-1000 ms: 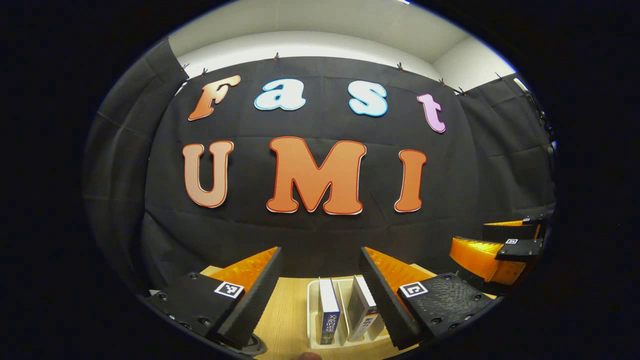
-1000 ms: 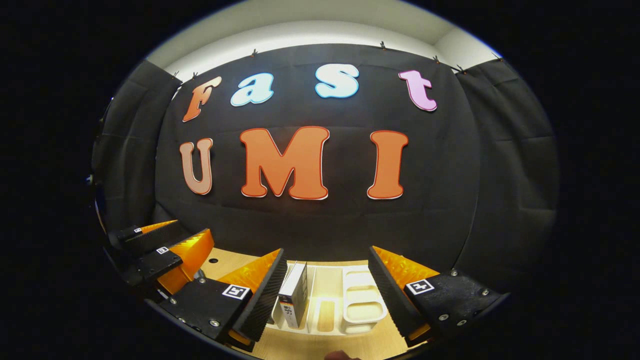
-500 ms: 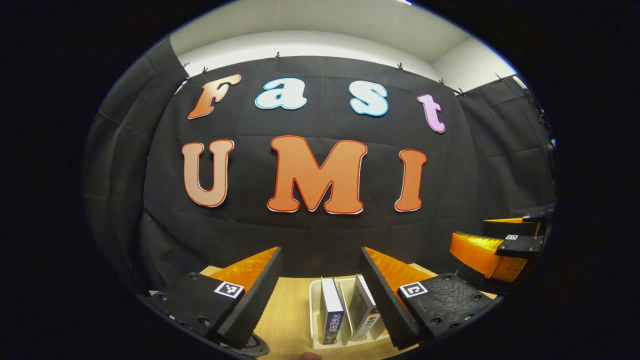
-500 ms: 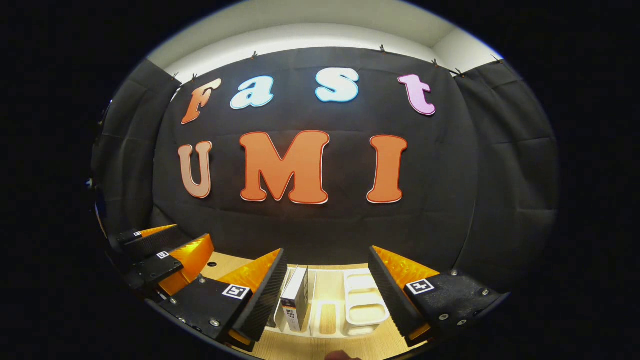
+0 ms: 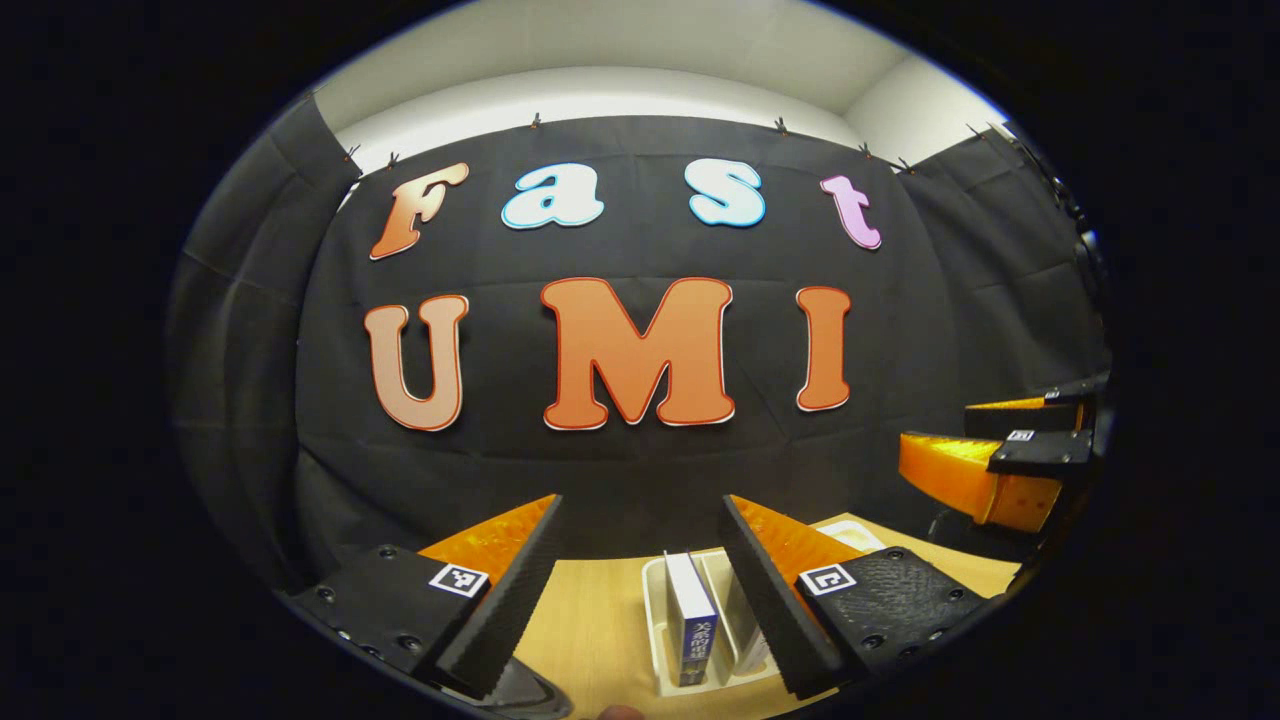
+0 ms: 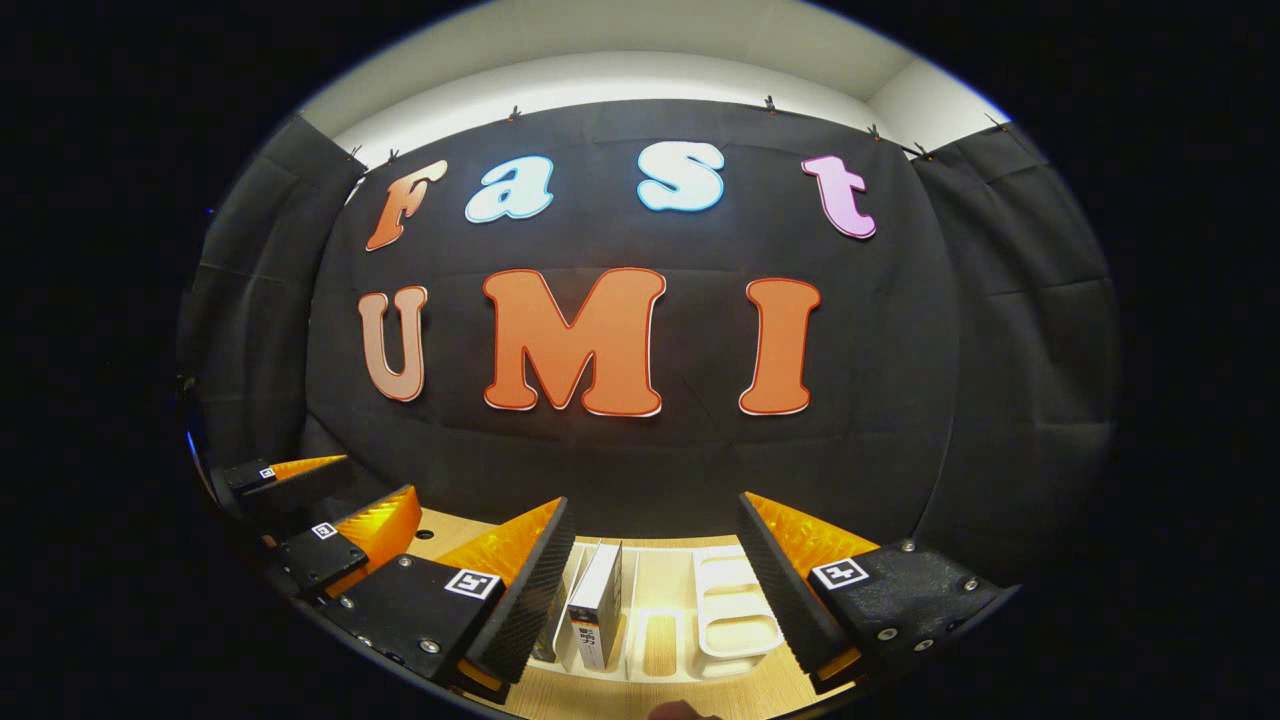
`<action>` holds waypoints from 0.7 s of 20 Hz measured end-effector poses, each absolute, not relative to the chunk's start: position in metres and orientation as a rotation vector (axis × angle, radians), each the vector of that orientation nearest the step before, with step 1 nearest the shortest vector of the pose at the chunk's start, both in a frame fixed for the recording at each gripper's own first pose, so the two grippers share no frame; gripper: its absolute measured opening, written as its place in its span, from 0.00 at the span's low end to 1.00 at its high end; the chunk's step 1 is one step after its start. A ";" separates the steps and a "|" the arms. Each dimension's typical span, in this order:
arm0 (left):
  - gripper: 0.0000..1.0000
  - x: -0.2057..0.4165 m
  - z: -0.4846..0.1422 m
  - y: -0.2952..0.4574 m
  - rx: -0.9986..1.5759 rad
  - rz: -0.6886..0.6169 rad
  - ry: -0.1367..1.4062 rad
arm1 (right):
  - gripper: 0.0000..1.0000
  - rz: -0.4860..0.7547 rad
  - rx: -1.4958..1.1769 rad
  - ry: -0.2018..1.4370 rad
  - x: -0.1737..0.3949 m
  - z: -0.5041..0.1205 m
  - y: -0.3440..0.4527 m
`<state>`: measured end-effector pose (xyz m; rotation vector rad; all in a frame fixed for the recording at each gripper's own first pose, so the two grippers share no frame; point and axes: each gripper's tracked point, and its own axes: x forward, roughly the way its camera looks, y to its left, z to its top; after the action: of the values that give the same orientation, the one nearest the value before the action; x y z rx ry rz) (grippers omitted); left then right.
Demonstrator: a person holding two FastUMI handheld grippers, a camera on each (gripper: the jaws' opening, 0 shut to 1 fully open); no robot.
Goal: Open the schoolbag, grab two books from the bookshelf and put them into the schoolbag.
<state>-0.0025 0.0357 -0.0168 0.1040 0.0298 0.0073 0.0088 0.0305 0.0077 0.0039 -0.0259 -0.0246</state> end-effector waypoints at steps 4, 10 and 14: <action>1.00 -0.011 -0.040 0.063 0.210 0.028 0.072 | 0.97 -0.035 -0.008 -0.032 0.014 0.010 0.039; 0.98 -0.032 -0.094 0.102 0.381 0.019 0.162 | 0.97 -0.077 -0.036 -0.026 0.024 0.007 0.050; 0.98 -0.048 -0.142 0.130 0.502 -0.002 0.225 | 0.97 -0.125 -0.062 -0.023 0.028 0.006 0.053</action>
<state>-0.0483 0.1299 -0.1424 0.5022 0.2252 -0.0022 0.0281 0.0528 0.0057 -0.0622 -0.0229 -0.1253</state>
